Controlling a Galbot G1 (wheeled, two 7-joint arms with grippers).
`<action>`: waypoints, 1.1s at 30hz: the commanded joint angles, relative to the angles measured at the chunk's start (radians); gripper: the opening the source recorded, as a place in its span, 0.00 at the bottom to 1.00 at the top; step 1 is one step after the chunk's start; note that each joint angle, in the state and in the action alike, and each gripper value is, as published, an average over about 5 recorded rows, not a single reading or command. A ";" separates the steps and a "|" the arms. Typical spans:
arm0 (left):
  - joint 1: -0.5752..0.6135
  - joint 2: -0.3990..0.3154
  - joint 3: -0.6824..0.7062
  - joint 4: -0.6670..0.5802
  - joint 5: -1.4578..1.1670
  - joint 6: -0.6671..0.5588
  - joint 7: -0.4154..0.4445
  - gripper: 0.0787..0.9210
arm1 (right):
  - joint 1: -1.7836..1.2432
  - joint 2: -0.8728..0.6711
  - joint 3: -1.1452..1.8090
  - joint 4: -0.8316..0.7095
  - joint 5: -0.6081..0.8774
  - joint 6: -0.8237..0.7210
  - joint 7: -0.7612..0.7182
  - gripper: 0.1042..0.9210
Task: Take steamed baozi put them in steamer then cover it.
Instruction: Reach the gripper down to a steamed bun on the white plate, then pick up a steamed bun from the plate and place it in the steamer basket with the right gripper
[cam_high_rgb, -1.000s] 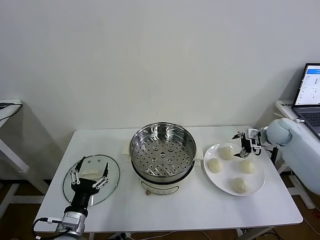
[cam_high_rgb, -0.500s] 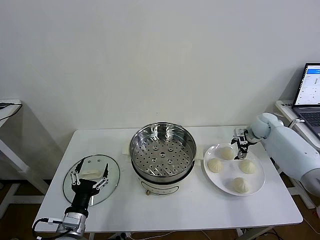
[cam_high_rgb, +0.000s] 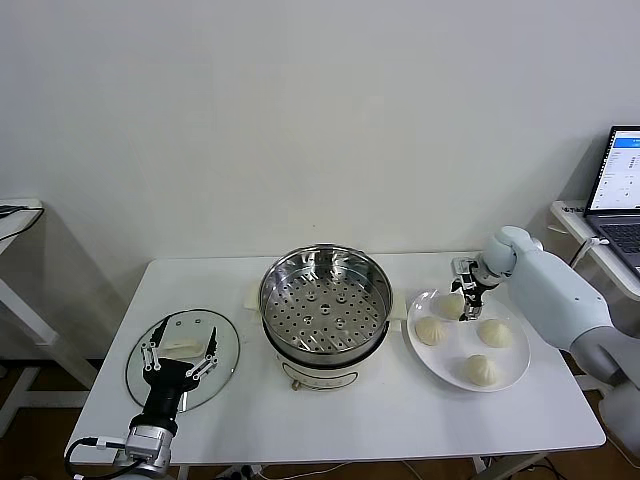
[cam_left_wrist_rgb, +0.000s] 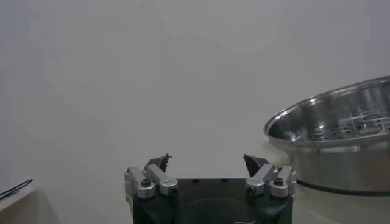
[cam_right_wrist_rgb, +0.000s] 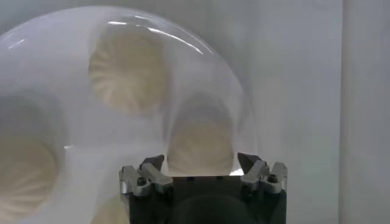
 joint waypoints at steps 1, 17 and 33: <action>0.000 -0.002 0.001 -0.001 0.003 -0.002 -0.001 0.88 | 0.006 0.015 -0.002 -0.017 -0.015 0.001 -0.002 0.75; 0.002 0.002 0.005 -0.008 0.022 -0.005 -0.007 0.88 | 0.073 -0.114 -0.099 0.158 0.152 0.057 -0.045 0.71; 0.020 0.030 -0.013 -0.035 0.024 0.006 -0.014 0.88 | 0.705 -0.260 -0.649 0.733 0.383 0.382 -0.121 0.71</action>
